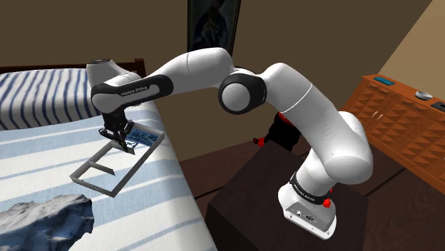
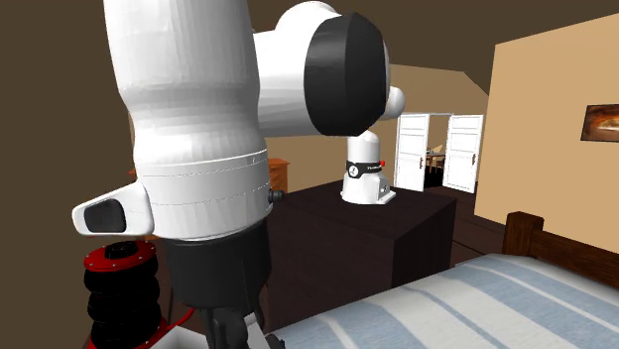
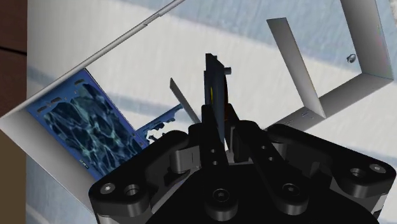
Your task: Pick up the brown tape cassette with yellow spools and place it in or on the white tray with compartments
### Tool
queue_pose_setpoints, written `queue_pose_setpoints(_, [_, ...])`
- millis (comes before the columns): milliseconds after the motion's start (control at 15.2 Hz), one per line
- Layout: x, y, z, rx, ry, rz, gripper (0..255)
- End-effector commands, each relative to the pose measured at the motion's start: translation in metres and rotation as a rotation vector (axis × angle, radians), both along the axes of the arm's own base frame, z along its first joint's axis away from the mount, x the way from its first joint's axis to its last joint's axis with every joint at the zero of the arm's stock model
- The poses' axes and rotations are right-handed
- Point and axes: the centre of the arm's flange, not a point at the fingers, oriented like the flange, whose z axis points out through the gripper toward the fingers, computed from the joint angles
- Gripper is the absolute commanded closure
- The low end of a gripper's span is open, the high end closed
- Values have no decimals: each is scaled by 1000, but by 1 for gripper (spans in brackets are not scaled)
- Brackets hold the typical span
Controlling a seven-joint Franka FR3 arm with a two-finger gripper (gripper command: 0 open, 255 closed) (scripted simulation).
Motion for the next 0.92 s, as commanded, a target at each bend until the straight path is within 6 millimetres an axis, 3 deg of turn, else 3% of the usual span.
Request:
queue_pose_setpoints(0, [-1,0,-11,0,0,0,255])
queue_pose_setpoints(198, [-1,0,-27,0,0,0,255])
queue_pose_setpoints(660, [-1,0,-27,0,0,0,255])
queue_pose_setpoints(726, [-1,0,-26,0,0,0,0])
queue_pose_setpoints(858, [-1,-1,-26,0,0,0,0])
